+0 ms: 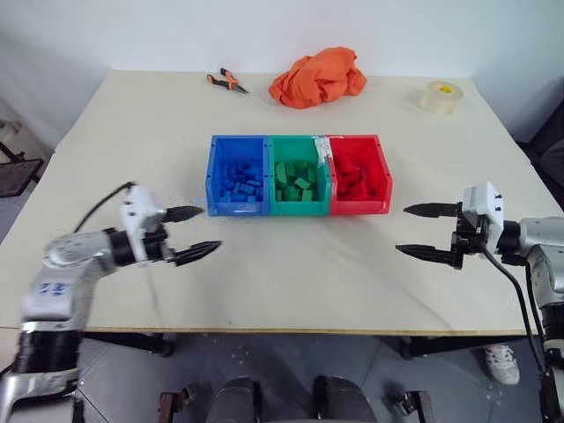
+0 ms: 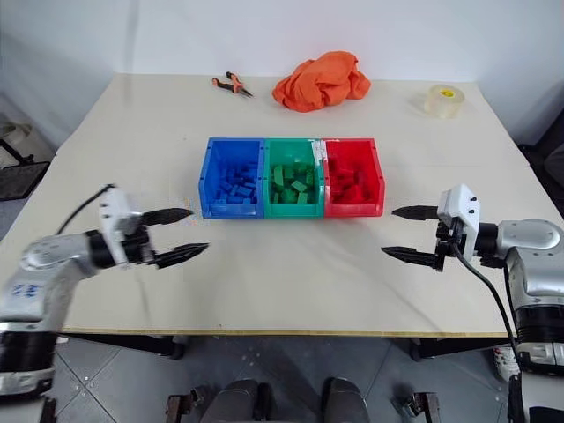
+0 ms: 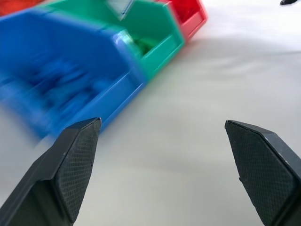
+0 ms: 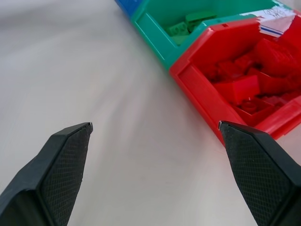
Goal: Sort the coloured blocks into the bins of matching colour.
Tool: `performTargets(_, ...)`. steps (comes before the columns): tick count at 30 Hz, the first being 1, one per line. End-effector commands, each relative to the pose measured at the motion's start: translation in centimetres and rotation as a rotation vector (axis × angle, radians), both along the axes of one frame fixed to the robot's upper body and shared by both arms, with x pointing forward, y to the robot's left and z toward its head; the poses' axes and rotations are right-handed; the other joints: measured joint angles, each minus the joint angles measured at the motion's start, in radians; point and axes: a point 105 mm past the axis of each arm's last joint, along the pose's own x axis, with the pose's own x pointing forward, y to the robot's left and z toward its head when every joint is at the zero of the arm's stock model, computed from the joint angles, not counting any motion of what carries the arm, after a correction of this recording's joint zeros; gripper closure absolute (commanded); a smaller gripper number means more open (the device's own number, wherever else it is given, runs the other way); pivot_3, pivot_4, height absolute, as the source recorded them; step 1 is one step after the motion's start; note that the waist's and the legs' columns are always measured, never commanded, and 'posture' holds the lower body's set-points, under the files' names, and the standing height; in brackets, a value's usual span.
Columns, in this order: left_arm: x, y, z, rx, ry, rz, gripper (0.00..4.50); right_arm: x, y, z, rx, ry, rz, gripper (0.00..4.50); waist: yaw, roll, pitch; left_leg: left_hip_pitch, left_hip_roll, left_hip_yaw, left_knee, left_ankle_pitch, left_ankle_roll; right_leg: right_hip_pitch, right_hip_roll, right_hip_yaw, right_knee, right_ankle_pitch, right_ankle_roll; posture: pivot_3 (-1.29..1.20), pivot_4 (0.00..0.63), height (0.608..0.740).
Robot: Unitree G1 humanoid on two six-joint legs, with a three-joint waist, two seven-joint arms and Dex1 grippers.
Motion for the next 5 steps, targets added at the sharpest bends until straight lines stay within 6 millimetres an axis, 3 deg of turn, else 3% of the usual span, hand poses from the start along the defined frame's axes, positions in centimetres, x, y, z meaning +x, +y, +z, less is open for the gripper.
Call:
performTargets(1, -1.2, 2.4, 0.7, -0.023, -0.001, 0.011, 0.01, 0.1, -1.8, 0.8, -0.014, -0.023, -0.039, 0.0, 0.001, 0.0, 0.0, 0.0, 0.0, 0.0, -0.001, 0.0, 0.0, 0.0, 0.0, 0.0, 0.0, 0.0, 0.0, 0.0, 0.15, 0.74)
performTargets(5, -1.5, 3.8, 0.4, -0.028, 0.019, 0.029, 0.01, 0.3, -2.4, 0.7, -0.018, -0.016, -0.045, 0.0, 0.0, 0.0, 0.0, 0.0, 0.0, 0.001, -0.001, 0.0, 0.0, -0.001, 0.0, 0.0, 0.0, 0.0, 0.0, 0.0, 0.15, 0.74)
